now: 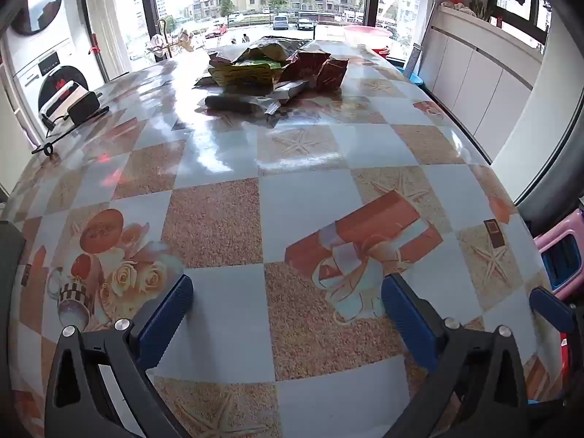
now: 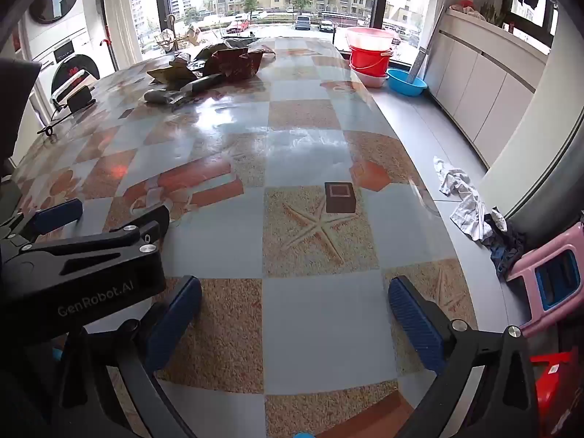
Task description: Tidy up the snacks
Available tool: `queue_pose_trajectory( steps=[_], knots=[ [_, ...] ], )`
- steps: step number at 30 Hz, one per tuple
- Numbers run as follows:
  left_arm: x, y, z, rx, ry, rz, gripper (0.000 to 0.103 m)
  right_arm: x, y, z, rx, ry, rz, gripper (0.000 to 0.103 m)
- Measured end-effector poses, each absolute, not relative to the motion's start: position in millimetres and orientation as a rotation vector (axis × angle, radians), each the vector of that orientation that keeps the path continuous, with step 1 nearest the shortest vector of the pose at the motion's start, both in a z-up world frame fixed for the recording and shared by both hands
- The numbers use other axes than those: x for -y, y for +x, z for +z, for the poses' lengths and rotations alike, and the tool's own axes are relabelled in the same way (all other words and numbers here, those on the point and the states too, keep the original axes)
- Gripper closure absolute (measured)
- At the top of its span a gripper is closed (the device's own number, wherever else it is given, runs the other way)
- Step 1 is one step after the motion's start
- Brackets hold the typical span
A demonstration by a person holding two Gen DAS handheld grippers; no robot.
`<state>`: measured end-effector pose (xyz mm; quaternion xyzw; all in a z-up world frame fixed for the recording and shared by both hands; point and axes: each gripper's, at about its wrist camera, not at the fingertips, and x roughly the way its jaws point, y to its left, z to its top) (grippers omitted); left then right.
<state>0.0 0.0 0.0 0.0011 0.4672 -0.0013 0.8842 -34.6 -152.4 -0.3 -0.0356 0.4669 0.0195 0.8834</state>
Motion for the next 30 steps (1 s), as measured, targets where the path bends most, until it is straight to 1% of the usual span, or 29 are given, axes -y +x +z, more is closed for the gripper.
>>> queue_pose_trajectory(
  steps=[30],
  knots=[
    [0.0, 0.0, 0.0, -0.972, 0.001, -0.003, 0.0, 151.9, -35.6, 0.2, -0.967, -0.078, 0.035, 0.0]
  ],
)
